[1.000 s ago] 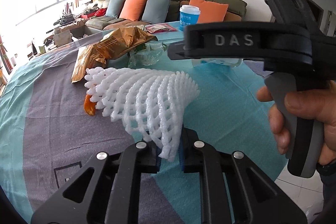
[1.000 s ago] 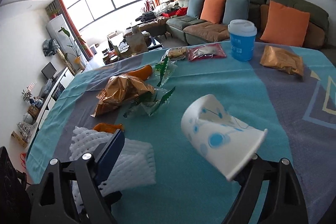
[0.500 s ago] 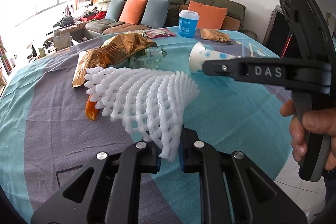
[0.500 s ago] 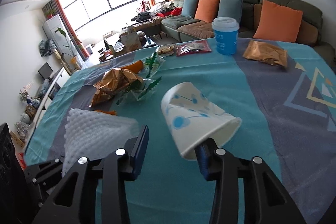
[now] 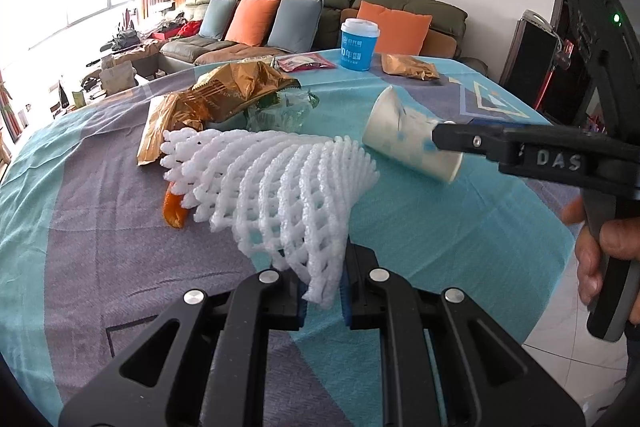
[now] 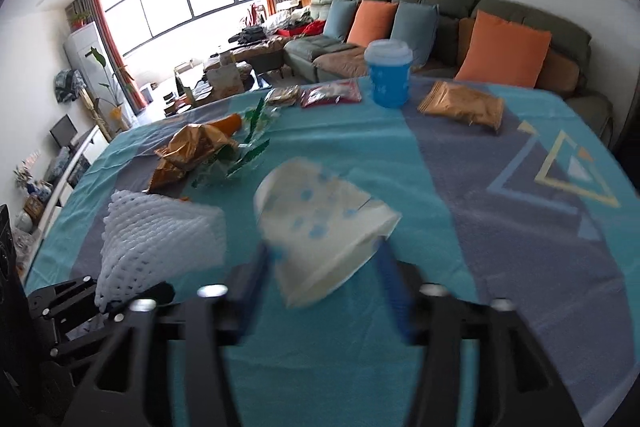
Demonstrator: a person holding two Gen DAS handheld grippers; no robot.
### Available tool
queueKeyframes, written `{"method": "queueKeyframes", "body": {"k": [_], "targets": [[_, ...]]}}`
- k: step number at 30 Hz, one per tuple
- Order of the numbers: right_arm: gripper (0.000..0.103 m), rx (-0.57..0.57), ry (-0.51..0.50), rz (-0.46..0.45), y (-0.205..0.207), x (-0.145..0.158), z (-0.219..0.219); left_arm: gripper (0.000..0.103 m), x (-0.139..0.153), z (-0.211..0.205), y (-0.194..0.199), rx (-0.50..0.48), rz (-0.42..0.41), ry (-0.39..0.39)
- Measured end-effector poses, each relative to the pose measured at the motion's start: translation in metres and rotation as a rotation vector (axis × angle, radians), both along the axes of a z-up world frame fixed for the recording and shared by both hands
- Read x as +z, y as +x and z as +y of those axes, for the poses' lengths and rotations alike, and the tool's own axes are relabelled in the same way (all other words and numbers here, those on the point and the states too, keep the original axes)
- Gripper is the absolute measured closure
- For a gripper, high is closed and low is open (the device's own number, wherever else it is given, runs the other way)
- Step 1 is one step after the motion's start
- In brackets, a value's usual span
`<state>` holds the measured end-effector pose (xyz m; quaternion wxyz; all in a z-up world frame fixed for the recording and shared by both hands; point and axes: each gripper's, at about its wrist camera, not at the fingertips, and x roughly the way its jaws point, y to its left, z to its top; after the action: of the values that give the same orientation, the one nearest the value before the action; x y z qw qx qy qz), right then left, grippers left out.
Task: Collect trash
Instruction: 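Lift the netting and paper cup and carry both toward the teal bin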
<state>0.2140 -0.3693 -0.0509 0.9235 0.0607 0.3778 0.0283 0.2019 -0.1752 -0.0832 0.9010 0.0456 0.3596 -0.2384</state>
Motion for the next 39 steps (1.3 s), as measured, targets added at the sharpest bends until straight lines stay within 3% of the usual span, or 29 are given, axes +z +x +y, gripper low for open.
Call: {"method": "queueKeyframes", "body": {"k": [6, 17, 20, 27, 34, 35, 36, 37, 38, 39], "targets": [[0.017, 0.053, -0.029, 0.011, 0.024, -0.002, 0.000, 0.091, -0.001, -0.001, 0.002, 0.004, 0.008, -0.002], [0.007, 0.181, -0.030, 0.123, 0.064, -0.023, -0.001, 0.091, -0.002, -0.001, 0.005, 0.011, 0.010, -0.006], [0.013, 0.192, -0.053, 0.143, 0.066, -0.025, 0.002, 0.091, -0.002, 0.000, 0.006, 0.015, 0.012, -0.009], [0.014, 0.211, -0.133, 0.120, 0.058, -0.023, 0.015, 0.091, -0.002, 0.001, 0.007, 0.014, 0.017, -0.012], [0.017, 0.182, -0.075, 0.036, 0.038, 0.004, 0.012, 0.091, 0.005, 0.003, 0.007, 0.028, -0.008, -0.028], [0.047, 0.185, -0.069, 0.024, 0.036, 0.009, 0.013, 0.091, 0.007, 0.004, 0.006, 0.029, -0.013, -0.033], [0.065, 0.187, -0.067, 0.020, 0.034, 0.014, 0.015, 0.091, 0.009, 0.005, 0.005, 0.030, -0.020, -0.036], [0.061, 0.181, -0.071, 0.007, 0.032, 0.019, 0.016, 0.091, 0.011, 0.006, 0.003, 0.032, -0.029, -0.038], [0.050, 0.182, -0.083, 0.001, 0.031, 0.022, 0.019, 0.091, 0.013, 0.007, 0.002, 0.033, -0.036, -0.040], [0.049, 0.187, -0.092, 0.004, 0.032, 0.022, 0.021, 0.091, 0.014, 0.008, 0.000, 0.035, -0.043, -0.039]]}}
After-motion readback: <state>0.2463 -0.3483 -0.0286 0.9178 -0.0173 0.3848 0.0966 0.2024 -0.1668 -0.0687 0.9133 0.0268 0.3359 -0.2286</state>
